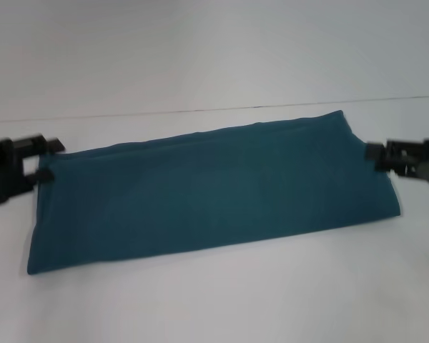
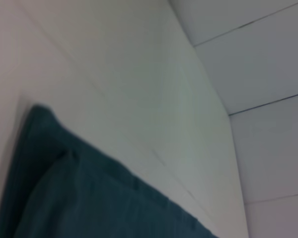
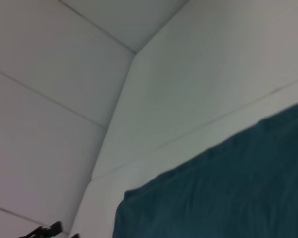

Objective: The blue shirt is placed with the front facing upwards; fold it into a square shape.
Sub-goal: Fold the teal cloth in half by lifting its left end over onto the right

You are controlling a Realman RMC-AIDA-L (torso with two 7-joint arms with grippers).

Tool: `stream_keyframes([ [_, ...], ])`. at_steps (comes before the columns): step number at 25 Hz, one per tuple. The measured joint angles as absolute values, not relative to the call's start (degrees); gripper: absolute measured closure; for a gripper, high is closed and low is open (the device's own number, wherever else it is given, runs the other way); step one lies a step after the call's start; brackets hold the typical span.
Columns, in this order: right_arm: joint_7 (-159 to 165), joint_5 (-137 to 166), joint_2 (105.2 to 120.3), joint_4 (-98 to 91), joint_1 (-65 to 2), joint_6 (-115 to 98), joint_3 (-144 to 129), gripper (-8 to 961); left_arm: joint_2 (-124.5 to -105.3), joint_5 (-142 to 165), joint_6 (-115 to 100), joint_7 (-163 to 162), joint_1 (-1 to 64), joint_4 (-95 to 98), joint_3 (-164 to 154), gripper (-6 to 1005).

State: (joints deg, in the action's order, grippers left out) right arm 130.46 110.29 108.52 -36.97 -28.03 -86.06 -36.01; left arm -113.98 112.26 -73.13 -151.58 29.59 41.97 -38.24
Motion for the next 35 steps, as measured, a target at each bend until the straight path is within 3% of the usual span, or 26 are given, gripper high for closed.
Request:
stream_keyframes([
  [7, 129.22, 110.71, 109.07, -36.26, -25.78, -89.75, -35.43, 334, -114.89, 112.07, -72.62, -146.81, 28.86, 34.01, -34.61, 372],
  [22, 128.57, 110.73, 109.64, -34.66, -27.96, -87.65, -36.17, 333, -116.21, 116.71, -63.45, -145.21, 28.14, 29.60, -36.33, 370],
  [35, 128.60, 110.65, 109.88, -34.10, -28.33, -87.52, -36.09, 333, -115.59, 115.42, -60.07, -145.10, 30.27, 31.78, -34.66, 369],
])
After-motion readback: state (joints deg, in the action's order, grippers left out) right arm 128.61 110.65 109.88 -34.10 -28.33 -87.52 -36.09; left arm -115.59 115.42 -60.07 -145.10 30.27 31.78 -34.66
